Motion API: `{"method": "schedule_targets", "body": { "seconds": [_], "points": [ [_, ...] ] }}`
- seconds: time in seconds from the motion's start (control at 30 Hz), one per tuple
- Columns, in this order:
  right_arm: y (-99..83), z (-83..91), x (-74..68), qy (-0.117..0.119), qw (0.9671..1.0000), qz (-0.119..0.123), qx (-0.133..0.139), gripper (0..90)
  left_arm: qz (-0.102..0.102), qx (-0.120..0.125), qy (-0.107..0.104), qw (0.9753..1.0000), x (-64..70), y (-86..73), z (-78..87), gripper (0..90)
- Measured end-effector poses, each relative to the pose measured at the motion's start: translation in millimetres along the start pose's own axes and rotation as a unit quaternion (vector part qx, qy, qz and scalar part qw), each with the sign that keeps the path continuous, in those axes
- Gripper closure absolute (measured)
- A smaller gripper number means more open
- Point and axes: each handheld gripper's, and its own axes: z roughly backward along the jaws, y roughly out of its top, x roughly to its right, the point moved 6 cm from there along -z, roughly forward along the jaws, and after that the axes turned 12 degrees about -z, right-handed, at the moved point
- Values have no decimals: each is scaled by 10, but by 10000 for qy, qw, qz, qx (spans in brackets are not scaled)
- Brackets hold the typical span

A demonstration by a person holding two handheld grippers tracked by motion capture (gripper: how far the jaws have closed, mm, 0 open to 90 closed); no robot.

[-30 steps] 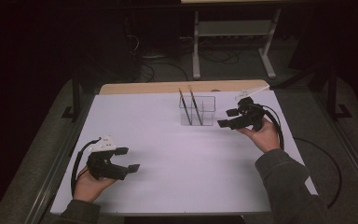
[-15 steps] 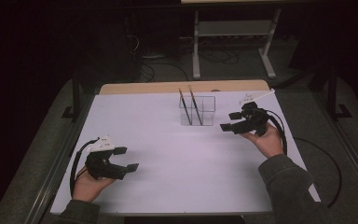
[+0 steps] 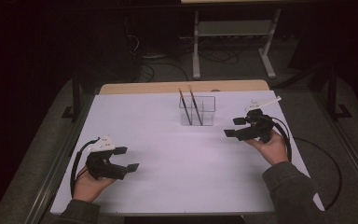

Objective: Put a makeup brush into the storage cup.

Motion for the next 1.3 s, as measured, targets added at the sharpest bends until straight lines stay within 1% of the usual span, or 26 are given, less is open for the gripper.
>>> {"method": "schedule_targets", "body": {
  "seconds": [0.17,0.3,0.33,0.37,0.4,0.5,0.57,0.6,0.67,0.8,0.83,0.87,0.9,0.93,1.0,1.03,1.1,1.17,1.3],
  "points": [
    [-48,20,-12,-12,10000,26,-8,284,-6,11,-1,10000,-1,-6,-2,186],
    [-91,41,-16,-20,10000,37,63,277,-22,-5,10,10000,-4,-9,3,185],
    [-106,50,-28,-13,10000,-4,55,275,-6,22,13,10000,-3,-8,1,185],
    [-110,53,-27,-29,9999,30,107,272,3,41,13,10000,-3,-8,1,184],
    [-120,57,-31,-35,10000,-9,76,257,9,44,17,10000,-2,-9,2,183],
    [-137,71,-35,-33,9999,10,106,249,-37,35,25,10000,-4,-14,11,182],
    [-149,87,-47,-43,9998,37,188,247,-16,31,40,10000,-5,-17,18,181],
    [-161,90,-56,-37,9998,9,173,245,-38,32,47,10000,-8,-18,18,181],
    [-190,89,-60,-32,9998,32,180,242,0,62,74,10000,4,-19,12,182],
    [-250,89,-72,-31,9999,-12,127,231,-15,37,66,10000,15,-24,3,181],
    [-259,94,-74,-37,9998,9,177,231,-13,33,64,10000,18,-26,4,181],
    [-271,103,-80,-62,9998,-25,190,231,-1,52,62,10000,22,-25,4,181],
    [-283,107,-75,-41,9998,6,204,230,1,71,73,9999,25,-25,3,181],
    [-298,116,-85,-42,9998,-56,211,228,14,80,71,9999,28,-25,1,181],
    [-328,122,-80,-70,9997,-21,237,226,13,87,60,9999,35,-26,-3,181],
    [-343,130,-85,-69,9997,-51,245,224,16,75,49,10000,43,-30,-5,181],
    [-365,137,-85,-24,9997,-99,235,209,9,73,32,10000,61,-34,-11,180],
    [-384,161,-98,6,9995,-93,315,215,-1,70,17,10000,71,-41,-8,179],
    [-433,189,-103,-15,9993,-128,339,211,2,84,32,10000,78,-57,-9,179]
  ]
}}
